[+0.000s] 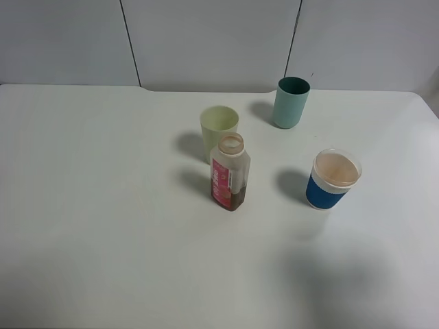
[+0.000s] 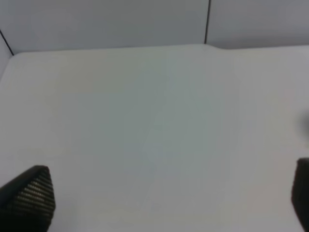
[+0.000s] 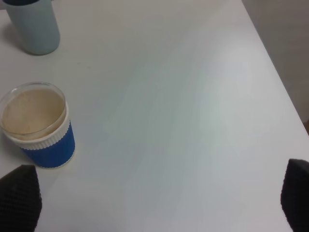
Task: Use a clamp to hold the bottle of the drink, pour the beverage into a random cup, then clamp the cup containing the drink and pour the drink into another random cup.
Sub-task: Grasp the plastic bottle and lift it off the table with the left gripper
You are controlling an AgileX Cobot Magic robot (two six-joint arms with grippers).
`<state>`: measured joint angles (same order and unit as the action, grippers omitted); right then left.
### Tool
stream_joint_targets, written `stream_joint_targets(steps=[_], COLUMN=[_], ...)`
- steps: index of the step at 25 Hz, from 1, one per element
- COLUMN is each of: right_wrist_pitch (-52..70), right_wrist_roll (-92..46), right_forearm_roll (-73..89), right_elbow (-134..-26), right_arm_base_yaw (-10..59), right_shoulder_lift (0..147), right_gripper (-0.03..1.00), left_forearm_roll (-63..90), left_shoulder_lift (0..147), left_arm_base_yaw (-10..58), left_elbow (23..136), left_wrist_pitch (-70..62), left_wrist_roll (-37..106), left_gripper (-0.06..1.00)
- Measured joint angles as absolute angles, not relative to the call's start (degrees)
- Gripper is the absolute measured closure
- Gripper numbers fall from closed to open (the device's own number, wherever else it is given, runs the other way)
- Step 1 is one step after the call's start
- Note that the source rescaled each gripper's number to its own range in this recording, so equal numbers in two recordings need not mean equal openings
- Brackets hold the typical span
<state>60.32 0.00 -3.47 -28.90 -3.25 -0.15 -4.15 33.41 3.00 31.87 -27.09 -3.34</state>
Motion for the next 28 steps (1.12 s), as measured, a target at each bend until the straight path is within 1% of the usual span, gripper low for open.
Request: stream_joint_targets(steps=[9,17,24,28], right_wrist_pitch=[60.3,60.3,60.4,60.4], right_wrist_roll=[0.0,0.0,0.0,0.0], right_forearm_roll=[-3.5,-3.5,-3.5,-3.5], right_elbow=[-28.9,-28.9,-28.9,-28.9], right_arm_base_yaw=[-3.2,-3.2,-3.2,-3.2], right_shoulder_lift=[-0.2,-0.2,-0.2,-0.2], right_gripper=[-0.03,-0.03,-0.03,-0.03], left_forearm_roll=[-4.1,-4.1,-4.5,-9.9], left_shoulder_lift=[47.7,61.6,70.2,74.0], left_arm_base_yaw=[3.5,10.2,15.6,18.2], left_elbow=[31.9,31.9,31.9,31.9], left_wrist_pitch=[-20.8,-13.1,-4.8,1.3], left_wrist_roll=[0.5,0.5,0.5,-3.1], left_gripper=[-0.06,-0.06,-0.06,-0.06])
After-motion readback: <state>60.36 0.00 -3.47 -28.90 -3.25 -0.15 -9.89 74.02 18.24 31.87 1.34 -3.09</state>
